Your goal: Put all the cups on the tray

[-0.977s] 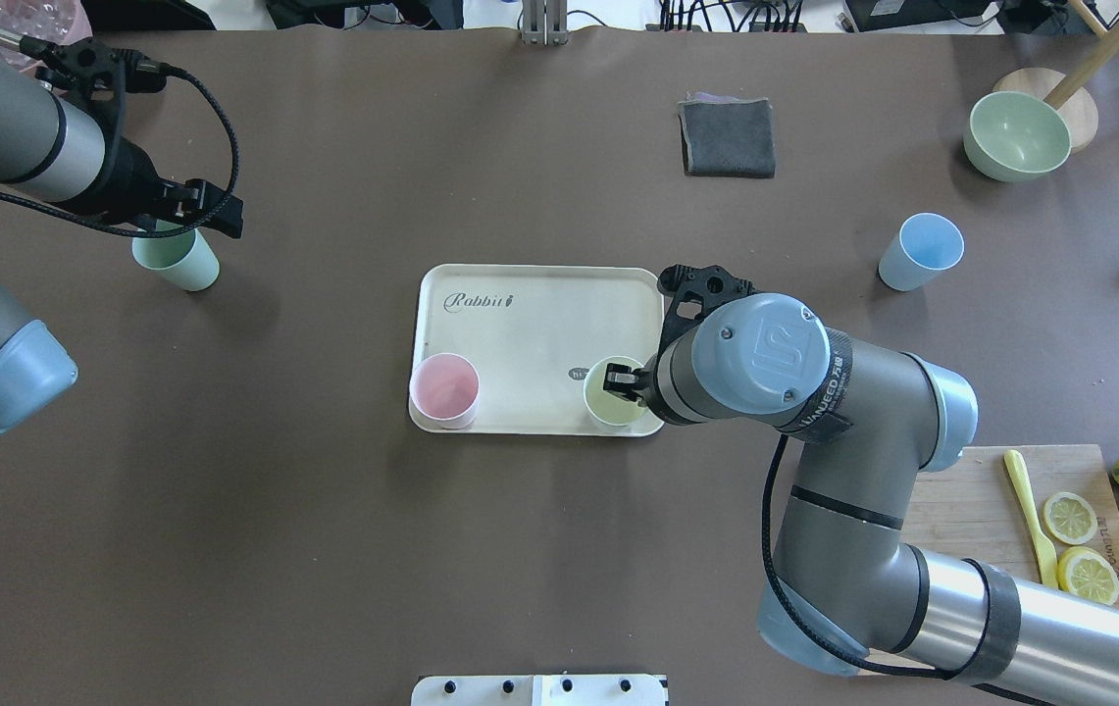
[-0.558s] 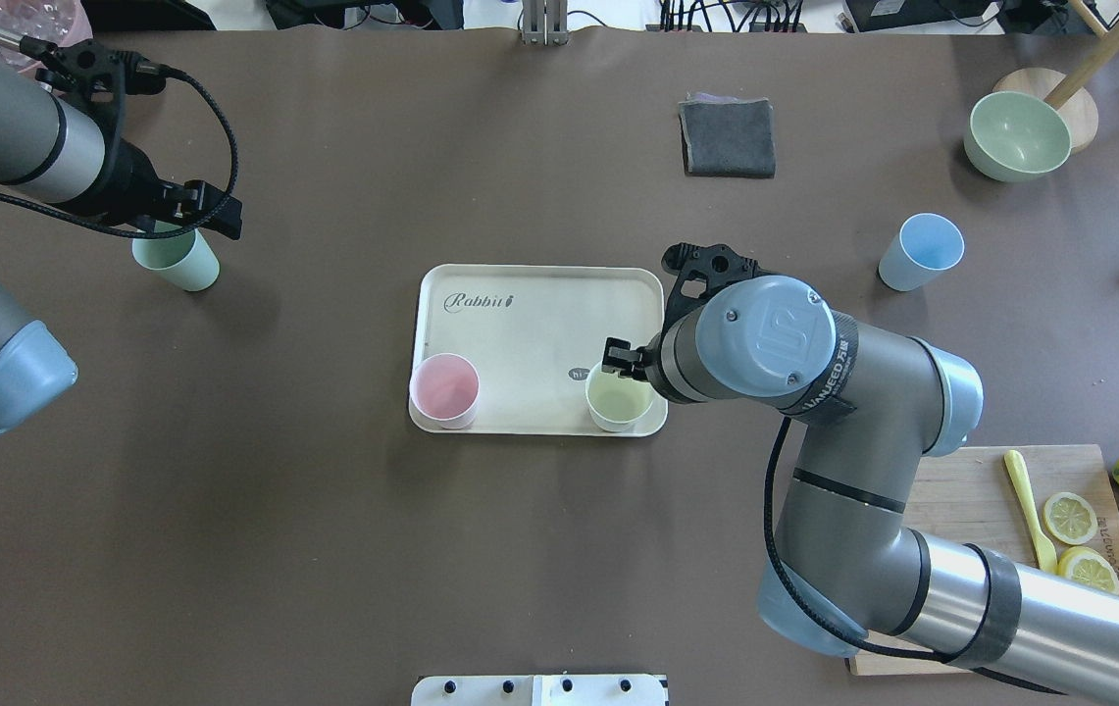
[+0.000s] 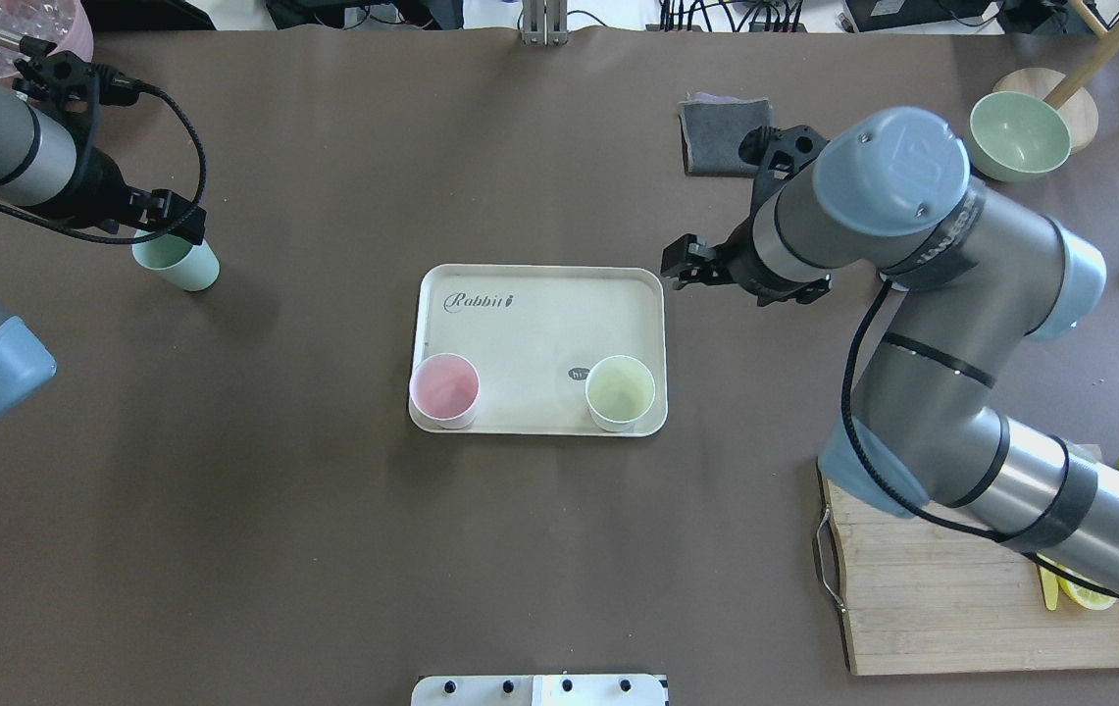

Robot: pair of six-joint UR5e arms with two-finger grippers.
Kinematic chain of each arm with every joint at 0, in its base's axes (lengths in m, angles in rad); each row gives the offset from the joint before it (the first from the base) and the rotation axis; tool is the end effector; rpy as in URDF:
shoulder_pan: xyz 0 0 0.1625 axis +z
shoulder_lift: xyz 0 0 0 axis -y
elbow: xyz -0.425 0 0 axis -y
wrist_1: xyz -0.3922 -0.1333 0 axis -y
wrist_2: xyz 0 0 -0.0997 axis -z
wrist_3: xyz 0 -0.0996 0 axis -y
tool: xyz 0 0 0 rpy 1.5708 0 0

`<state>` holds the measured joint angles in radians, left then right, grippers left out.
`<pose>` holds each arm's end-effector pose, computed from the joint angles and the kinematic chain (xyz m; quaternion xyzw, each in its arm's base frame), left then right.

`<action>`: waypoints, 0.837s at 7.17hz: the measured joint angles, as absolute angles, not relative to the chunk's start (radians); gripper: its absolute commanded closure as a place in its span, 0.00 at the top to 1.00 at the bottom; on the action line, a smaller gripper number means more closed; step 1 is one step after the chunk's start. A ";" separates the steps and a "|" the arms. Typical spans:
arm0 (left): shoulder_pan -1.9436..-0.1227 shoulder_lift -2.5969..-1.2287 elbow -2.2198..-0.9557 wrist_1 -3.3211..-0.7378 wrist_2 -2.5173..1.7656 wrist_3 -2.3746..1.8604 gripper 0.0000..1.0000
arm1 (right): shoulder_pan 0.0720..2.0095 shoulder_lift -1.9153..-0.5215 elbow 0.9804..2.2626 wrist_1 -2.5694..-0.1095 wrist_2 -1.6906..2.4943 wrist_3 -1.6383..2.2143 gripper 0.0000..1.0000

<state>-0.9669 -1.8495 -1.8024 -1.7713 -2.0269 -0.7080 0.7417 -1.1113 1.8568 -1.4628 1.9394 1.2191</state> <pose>0.2632 -0.5389 0.3822 0.1393 0.3747 0.0310 0.9161 -0.3856 -0.4854 0.2633 0.0690 -0.4343 0.0990 0.8926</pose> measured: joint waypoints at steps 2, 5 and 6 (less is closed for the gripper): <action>-1.000 -1.846 -1.705 -1.822 -2.029 -0.624 0.98 | 0.928 -1.179 1.851 -1.465 2.093 0.974 1.00; -1.008 -1.878 -1.519 -1.983 -2.029 -0.609 0.74 | 1.097 -1.272 1.847 -1.464 2.211 0.718 1.00; -1.004 -1.887 -1.466 -2.030 -2.029 -0.609 0.68 | 1.108 -1.280 1.847 -1.463 2.216 0.701 1.00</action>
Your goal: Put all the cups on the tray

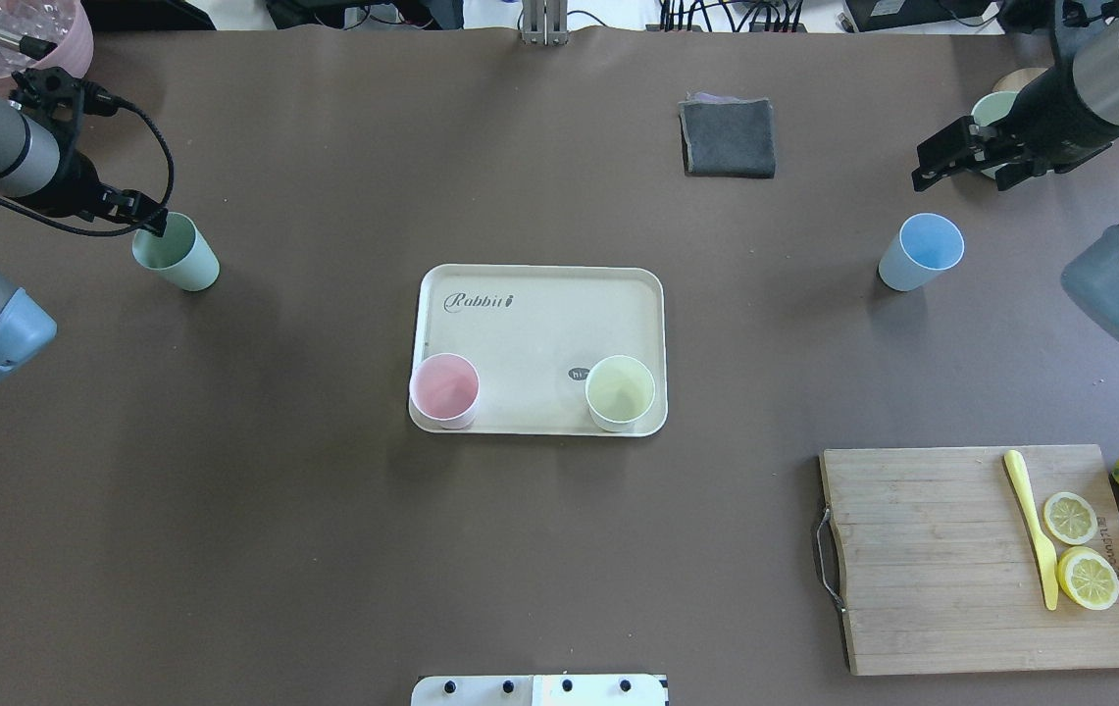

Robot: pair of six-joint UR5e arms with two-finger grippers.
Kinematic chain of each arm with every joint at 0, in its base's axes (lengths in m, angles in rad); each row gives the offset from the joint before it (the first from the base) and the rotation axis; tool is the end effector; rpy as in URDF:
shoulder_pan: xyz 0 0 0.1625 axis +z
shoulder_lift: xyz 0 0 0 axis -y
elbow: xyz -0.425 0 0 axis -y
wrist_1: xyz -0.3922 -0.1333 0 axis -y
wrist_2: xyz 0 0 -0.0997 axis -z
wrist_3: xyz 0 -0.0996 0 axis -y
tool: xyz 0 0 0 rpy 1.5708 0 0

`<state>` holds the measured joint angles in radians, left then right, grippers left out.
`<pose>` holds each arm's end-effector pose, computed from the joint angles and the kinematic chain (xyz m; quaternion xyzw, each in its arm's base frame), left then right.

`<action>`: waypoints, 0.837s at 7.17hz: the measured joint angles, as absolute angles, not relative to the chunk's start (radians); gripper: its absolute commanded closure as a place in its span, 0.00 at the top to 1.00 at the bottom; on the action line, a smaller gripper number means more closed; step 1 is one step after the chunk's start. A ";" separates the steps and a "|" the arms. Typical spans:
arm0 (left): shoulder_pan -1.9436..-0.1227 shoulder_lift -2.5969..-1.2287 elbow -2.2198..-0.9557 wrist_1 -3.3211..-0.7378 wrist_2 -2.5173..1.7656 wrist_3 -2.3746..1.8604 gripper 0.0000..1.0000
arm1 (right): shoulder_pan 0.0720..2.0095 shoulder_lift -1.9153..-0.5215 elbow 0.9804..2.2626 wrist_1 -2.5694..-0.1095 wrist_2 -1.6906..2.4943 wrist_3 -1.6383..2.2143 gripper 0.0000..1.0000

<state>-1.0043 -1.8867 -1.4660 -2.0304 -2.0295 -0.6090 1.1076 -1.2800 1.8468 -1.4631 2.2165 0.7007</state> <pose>0.2731 -0.5956 0.4923 0.1477 0.3564 0.0553 0.9209 -0.1936 -0.5519 0.3589 0.0976 -0.4226 0.0018 0.9010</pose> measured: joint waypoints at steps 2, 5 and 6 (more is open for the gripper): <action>-0.985 -1.892 -1.404 -2.115 -2.034 -0.616 0.07 | 1.113 -1.287 1.847 -1.461 2.213 0.693 1.00; -0.972 -1.891 -1.429 -2.134 -2.107 -0.627 0.00 | 1.114 -1.300 1.847 -1.456 2.207 0.691 1.00; -0.975 -1.893 -1.450 -2.129 -2.139 -0.629 0.00 | 1.114 -1.306 1.846 -1.454 2.206 0.691 1.00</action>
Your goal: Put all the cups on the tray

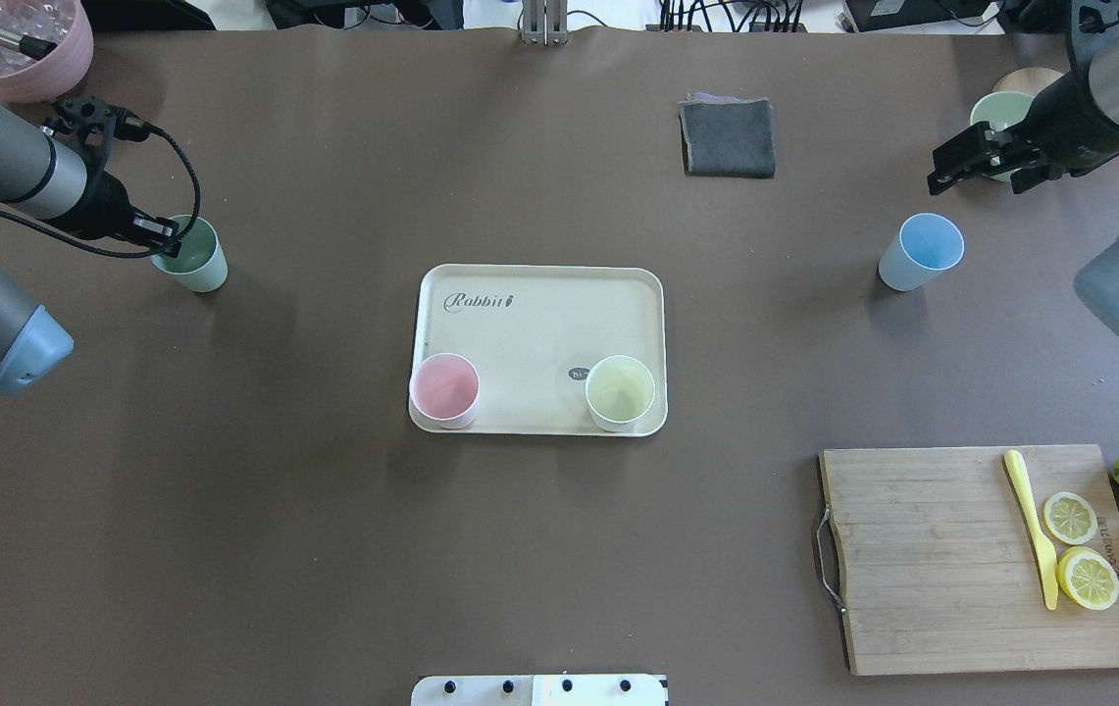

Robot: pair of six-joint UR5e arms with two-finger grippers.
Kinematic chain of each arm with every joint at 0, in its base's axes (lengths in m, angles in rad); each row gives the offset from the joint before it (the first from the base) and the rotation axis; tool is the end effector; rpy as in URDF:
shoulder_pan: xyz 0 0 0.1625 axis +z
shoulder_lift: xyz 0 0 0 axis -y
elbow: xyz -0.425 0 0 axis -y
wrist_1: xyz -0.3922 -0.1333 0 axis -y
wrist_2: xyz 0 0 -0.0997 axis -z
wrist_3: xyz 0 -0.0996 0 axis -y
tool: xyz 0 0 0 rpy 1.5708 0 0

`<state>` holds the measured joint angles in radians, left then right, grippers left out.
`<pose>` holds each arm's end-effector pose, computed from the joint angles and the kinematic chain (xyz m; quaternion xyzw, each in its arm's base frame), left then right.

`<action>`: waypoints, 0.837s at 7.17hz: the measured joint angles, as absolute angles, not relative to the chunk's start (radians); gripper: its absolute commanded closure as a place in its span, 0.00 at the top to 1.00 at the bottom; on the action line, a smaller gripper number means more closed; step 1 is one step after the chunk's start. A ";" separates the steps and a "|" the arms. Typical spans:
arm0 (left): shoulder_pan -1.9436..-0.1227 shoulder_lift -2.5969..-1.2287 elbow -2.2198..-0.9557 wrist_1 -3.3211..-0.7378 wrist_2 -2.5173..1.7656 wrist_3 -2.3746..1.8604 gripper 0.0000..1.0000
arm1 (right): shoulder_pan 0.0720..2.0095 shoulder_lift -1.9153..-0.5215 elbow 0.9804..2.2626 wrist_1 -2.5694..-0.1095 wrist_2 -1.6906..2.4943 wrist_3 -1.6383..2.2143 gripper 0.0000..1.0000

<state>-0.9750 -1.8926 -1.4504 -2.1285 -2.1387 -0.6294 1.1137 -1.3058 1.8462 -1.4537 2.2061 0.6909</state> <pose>0.2981 -0.5818 0.4795 0.1414 0.4174 0.0888 0.8933 -0.1874 -0.5492 0.3734 0.0970 -0.4148 0.0047 0.9047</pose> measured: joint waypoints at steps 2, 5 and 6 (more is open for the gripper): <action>-0.977 -1.929 -1.496 -2.073 -2.161 -0.683 0.00 | 1.115 -1.327 1.840 -1.450 2.204 0.663 1.00; -0.901 -2.078 -1.566 -1.889 -2.136 -0.882 0.00 | 1.143 -1.363 1.768 -1.448 2.206 0.528 1.00; -0.844 -2.125 -1.559 -1.874 -2.097 -0.954 0.00 | 1.157 -1.367 1.742 -1.446 2.208 0.492 1.00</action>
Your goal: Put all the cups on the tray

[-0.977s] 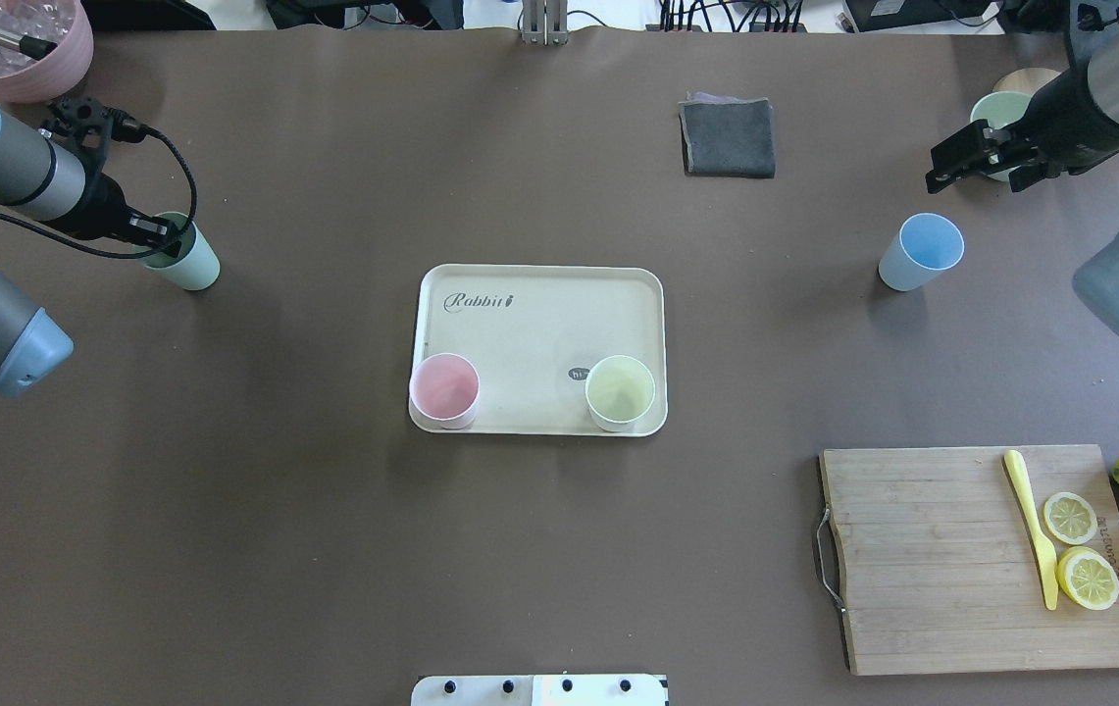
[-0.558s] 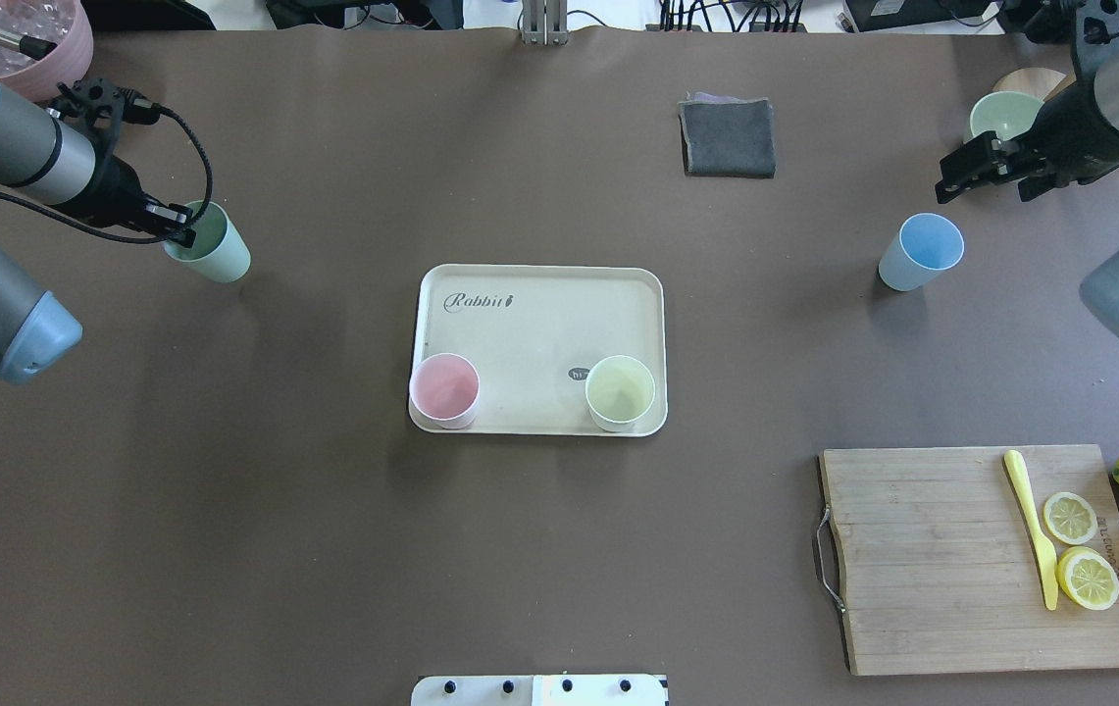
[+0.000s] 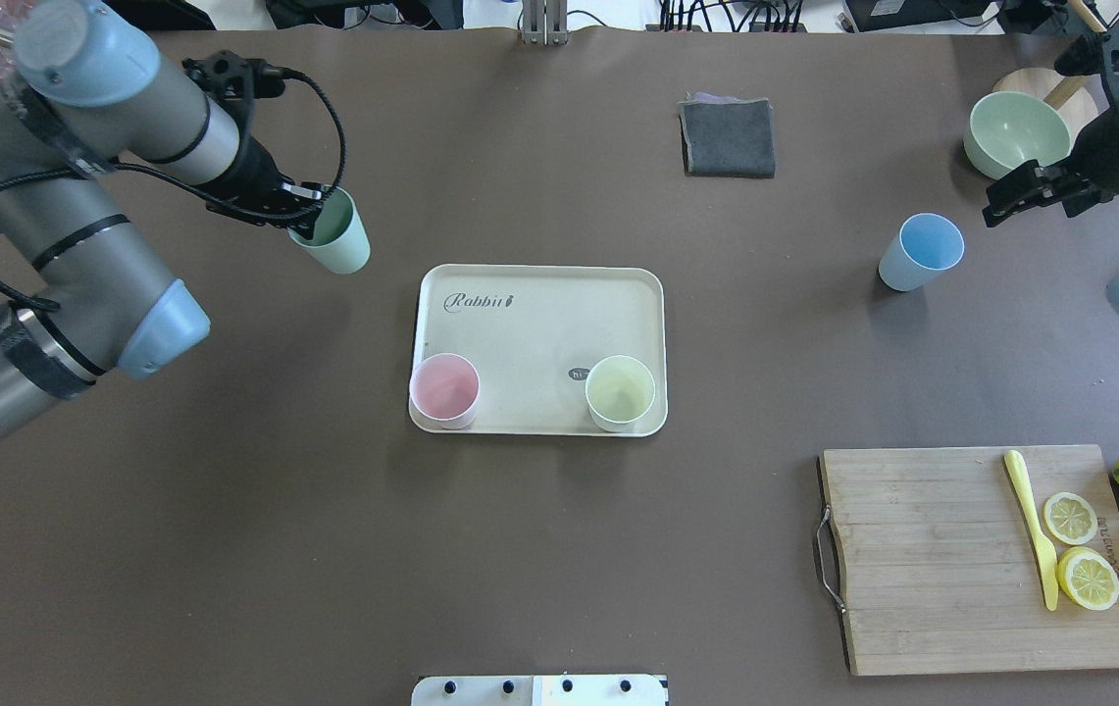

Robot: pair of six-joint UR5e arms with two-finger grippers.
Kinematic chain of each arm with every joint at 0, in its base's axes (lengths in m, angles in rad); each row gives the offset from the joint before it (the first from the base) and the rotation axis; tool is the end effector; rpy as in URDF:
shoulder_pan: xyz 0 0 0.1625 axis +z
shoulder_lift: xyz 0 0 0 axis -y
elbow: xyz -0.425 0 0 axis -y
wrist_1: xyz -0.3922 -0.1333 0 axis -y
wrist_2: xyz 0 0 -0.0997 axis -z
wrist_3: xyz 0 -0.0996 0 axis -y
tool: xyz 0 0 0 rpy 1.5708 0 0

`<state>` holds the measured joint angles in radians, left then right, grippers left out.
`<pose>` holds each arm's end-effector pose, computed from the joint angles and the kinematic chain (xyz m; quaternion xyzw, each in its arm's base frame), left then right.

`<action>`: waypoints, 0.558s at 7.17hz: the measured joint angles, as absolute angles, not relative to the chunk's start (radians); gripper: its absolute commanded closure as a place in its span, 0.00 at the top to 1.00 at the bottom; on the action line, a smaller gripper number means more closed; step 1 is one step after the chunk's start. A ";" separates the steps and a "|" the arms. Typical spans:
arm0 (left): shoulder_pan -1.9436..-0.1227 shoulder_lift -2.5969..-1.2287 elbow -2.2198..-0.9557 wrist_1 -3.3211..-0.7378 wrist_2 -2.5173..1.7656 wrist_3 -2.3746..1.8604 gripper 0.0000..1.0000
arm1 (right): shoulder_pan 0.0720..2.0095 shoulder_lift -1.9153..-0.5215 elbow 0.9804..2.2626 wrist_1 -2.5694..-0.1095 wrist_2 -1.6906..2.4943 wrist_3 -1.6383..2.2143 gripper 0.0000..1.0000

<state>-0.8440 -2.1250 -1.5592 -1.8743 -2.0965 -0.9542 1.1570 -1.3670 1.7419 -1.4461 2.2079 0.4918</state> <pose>0.3963 -0.5711 0.3038 0.0880 0.4534 0.0061 0.8869 -0.1641 -0.5579 0.4576 0.0784 -0.3756 -0.0415 0.9225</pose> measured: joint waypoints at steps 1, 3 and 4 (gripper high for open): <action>-0.798 -2.162 -1.544 -1.869 -2.061 -1.010 0.00 | 1.167 -1.371 1.716 -1.427 2.210 0.469 1.00; -0.728 -2.206 -1.526 -1.868 -2.005 -1.088 0.00 | 1.174 -1.386 1.638 -1.313 2.214 0.456 1.00; -0.701 -2.217 -1.524 -1.868 -1.978 -1.116 0.00 | 1.174 -1.390 1.613 -1.277 2.215 0.456 1.00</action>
<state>-0.7009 -2.2171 -1.5236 -1.8682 -1.9778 -1.1161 1.1744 -1.3903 1.6128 -1.2771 2.2147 0.4558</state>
